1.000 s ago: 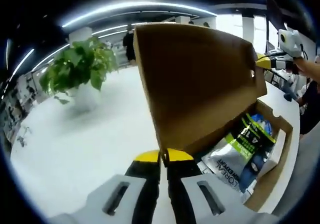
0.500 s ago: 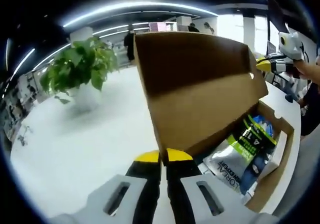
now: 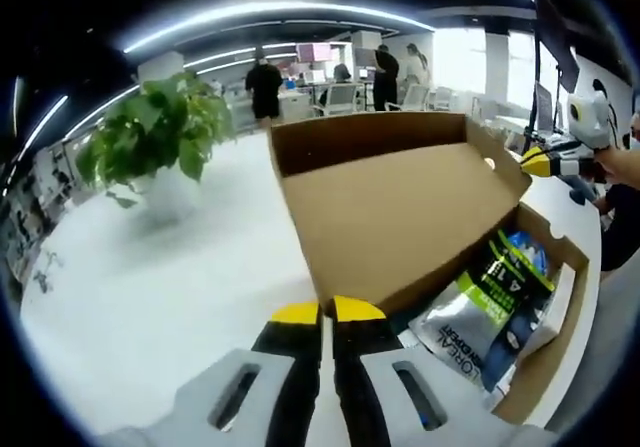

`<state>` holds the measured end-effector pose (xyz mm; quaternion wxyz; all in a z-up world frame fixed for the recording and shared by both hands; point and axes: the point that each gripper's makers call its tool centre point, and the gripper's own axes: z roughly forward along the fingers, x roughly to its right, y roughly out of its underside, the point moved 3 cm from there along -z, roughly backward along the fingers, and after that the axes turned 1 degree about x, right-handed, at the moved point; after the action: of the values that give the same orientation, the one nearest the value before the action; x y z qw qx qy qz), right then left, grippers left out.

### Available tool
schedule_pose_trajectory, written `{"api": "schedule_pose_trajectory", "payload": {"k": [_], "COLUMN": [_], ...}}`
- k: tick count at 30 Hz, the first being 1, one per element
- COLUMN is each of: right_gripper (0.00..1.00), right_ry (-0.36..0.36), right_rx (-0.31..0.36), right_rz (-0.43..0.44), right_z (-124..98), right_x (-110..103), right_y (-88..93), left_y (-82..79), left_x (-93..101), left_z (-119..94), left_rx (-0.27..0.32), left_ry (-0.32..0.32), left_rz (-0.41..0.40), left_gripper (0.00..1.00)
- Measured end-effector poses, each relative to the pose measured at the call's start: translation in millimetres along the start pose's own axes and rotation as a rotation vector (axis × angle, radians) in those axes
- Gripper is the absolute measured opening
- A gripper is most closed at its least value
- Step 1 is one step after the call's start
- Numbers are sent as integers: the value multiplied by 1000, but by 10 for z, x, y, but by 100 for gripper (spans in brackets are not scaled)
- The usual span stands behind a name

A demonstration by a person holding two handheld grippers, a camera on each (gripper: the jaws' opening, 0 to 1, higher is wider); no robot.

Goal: Operate the shoe box by opening the lid, removing the specified soft item, and placing it in the target area until the item is outside and the box remains undamaged.

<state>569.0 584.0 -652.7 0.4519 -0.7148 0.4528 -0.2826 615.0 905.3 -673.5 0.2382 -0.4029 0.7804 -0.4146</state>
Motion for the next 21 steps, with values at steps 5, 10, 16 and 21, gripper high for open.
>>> {"api": "schedule_pose_trajectory", "payload": {"k": [5,10,16,21], "right_gripper": [2,2,2,2], "right_ry": [8,7,1,3], "right_rx": [-14,-22,-45,-55], "right_rz": [42,50,66,82], "right_z": [24,25,32,43], "right_x": [15,13,-9,-16], "right_y": [26,53,128,154], "left_y": [3,4,7,8], "left_x": [-8,-2,-8,-8], "left_z": [13,21,45,60], "left_rx": [4,10,7,-2], "left_ry": [3,-3,-4,-1], "left_rz": [-11,-22,-26,-26], "left_gripper": [0,0,0,0]}}
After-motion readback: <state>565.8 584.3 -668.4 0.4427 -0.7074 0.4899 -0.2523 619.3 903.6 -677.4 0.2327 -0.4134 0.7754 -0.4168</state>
